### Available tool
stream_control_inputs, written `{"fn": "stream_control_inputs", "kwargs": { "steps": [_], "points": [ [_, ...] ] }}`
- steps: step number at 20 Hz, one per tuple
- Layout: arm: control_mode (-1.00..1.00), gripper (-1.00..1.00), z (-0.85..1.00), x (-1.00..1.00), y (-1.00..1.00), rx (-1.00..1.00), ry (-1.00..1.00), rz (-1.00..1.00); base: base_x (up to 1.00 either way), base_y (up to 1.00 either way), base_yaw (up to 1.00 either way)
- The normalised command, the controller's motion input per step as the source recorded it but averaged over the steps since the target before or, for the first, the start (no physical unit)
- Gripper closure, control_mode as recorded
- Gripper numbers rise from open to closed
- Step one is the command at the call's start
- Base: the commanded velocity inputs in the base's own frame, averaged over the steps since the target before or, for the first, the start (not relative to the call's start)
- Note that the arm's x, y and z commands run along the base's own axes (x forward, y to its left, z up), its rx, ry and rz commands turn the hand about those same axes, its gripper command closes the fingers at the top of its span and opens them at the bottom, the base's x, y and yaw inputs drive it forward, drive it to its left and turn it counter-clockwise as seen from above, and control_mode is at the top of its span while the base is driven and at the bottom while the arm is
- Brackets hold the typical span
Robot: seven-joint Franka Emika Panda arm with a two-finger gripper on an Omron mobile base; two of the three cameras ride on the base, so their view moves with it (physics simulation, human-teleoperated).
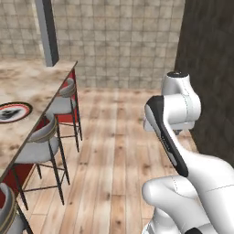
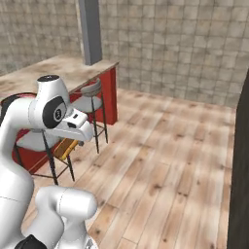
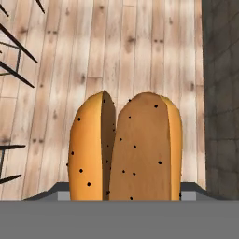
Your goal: Move the hot dog bun to the plate on the dining table and place the condiment next to that plate. Then navigate to the fridge and take the sausage and place it on the plate as well.
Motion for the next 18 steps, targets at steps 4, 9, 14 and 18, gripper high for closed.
{"fn": "stream_control_inputs", "kwargs": {
  "steps": [4,9,14,18],
  "points": [
    [1.00,1.00,0.00,0.00,0.00,0.00,0.00,0.00,1.00,-0.34,0.51],
    [1.00,1.00,0.00,0.00,0.00,0.00,0.00,0.00,1.00,-0.28,0.55],
    [1.00,1.00,0.00,0.00,0.00,0.00,0.00,0.00,0.99,-0.33,0.57],
    [1.00,1.00,0.00,0.00,0.00,0.00,0.00,0.00,0.94,-0.24,0.62]
  ]
}}
